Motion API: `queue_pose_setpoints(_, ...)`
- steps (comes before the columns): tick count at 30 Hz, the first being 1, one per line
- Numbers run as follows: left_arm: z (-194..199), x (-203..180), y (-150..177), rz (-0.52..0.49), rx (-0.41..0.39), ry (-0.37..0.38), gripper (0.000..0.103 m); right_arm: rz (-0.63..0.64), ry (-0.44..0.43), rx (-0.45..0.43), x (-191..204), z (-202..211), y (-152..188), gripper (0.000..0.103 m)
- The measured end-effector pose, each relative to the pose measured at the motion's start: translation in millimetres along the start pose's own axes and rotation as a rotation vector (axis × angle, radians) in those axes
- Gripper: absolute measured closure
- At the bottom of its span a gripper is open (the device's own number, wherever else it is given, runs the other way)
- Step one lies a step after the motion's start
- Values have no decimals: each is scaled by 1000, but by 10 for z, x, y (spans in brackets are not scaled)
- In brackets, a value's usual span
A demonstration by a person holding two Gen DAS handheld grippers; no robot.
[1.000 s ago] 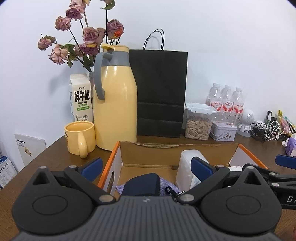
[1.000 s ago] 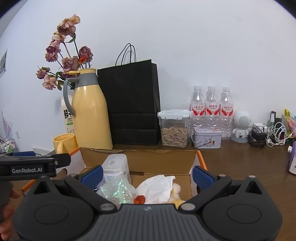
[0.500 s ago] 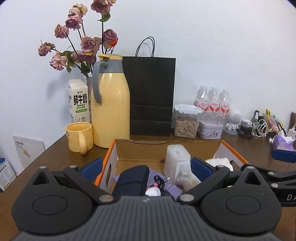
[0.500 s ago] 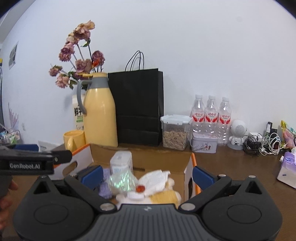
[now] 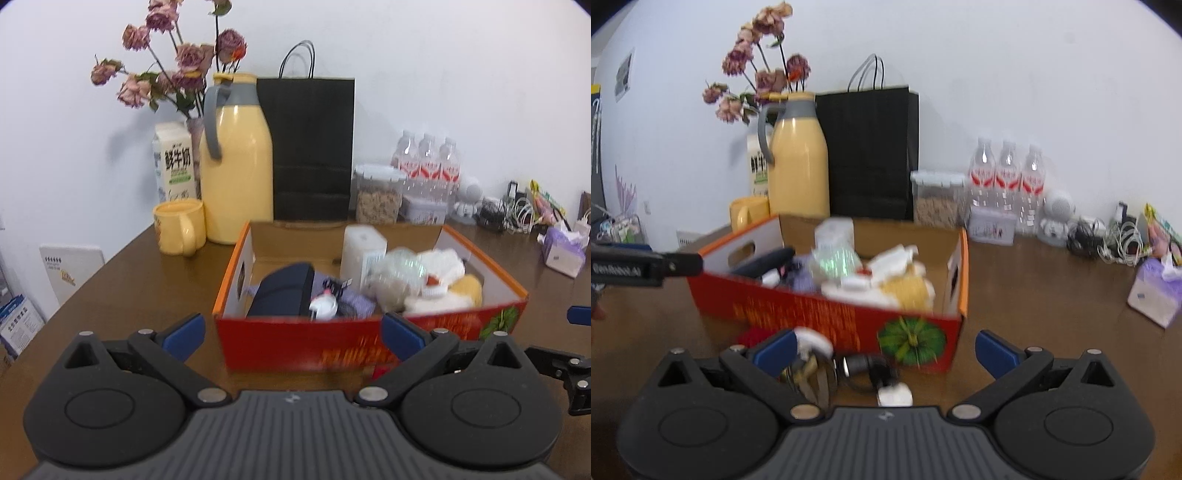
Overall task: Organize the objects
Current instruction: 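Withdraw both tools from the box back toward the table items, then grasp the white heart-shaped item with the right tool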
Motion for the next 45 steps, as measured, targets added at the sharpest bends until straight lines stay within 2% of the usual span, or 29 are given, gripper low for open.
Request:
queue_pose_setpoints(8,72,116,291,-3,71,-11,0,-18,26,104,-185,-26,383,1)
queue_pose_setpoints(15,111,132,376,9,89,-7,0,-30,7,156,-228,-267,407,27)
queue_pose_setpoints(20,113,125,389,11,95,-8,0,-33,-27,179,-210,-480,323,35)
queue_pose_setpoints(22,93,123,398,17,100,-9,0,-40,-32,187,-216,-544,307,44)
queue_pose_setpoints(28,29,86,428,27,116,-6,0,-40,-62,170,-200,-600,298,60)
queue_pose_setpoints(29,17,73,434,27,119,-7,0,-37,-63,167,-193,-597,300,63)
queue_pose_setpoints(31,0,44,442,25,123,-8,0,-31,-72,158,-177,-586,310,77)
queue_pose_setpoints(45,-60,-31,454,22,138,-21,0,-30,-46,77,-201,-408,336,78)
Point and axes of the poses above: each gripper's, at about its wrist camera, not at the fingertips, and z roughly against the way its jaws point, x to its left, y to its underside, the point moved 3 cm from there along -z, roughly the way its jaws point, and after that the axes turned 4 degrees about x, right-handed, at the moved point
